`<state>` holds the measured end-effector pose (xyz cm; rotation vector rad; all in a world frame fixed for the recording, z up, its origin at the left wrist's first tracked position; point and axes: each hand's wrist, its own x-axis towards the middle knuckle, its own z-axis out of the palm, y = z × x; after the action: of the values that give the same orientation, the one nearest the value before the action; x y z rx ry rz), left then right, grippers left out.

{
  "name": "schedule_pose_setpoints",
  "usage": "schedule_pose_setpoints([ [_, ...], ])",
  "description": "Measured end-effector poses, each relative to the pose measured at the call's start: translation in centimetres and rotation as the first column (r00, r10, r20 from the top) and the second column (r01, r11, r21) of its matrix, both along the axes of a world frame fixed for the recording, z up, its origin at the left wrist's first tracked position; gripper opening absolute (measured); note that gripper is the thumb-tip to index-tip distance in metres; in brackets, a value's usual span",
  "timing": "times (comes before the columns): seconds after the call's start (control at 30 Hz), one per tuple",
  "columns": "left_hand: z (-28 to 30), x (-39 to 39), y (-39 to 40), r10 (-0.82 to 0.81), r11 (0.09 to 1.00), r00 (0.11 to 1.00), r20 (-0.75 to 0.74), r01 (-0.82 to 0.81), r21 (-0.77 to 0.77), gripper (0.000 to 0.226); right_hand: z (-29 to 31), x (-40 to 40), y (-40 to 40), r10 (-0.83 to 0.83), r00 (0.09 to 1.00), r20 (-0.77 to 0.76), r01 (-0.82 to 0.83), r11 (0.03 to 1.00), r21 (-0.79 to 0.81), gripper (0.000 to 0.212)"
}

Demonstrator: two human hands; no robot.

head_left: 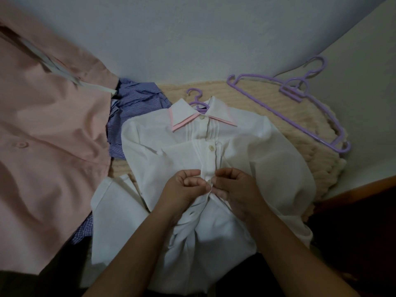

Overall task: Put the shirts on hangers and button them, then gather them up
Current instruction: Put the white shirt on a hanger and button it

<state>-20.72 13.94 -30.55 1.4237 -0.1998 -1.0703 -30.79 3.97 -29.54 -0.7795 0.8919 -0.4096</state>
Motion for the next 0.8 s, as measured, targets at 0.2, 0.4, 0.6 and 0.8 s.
schedule_pose_setpoints([
  [0.2,0.0,-0.6,-0.2,0.083,0.996,0.985,0.153,-0.076,-0.048,0.041,0.2,0.0,-0.2,0.052,0.999,-0.012,-0.053,0.997,-0.064,0.023],
  [0.4,0.4,-0.7,-0.4,0.065,0.997,0.971,0.229,-0.054,-0.054,0.043,0.4,0.2,-0.2,0.056,0.995,-0.078,-0.071,0.977,-0.200,0.027],
  [0.6,0.3,-1.1,-0.3,0.081,0.996,0.974,0.212,-0.071,-0.052,0.035,0.0,0.8,0.3,-0.012,0.989,-0.149,-0.051,0.912,-0.407,0.035],
  [0.8,-0.3,-0.6,0.4,0.101,0.995,0.987,0.123,-0.097,-0.039,0.033,-0.3,0.7,0.2,0.029,0.995,-0.097,-0.062,0.929,-0.364,0.038],
])
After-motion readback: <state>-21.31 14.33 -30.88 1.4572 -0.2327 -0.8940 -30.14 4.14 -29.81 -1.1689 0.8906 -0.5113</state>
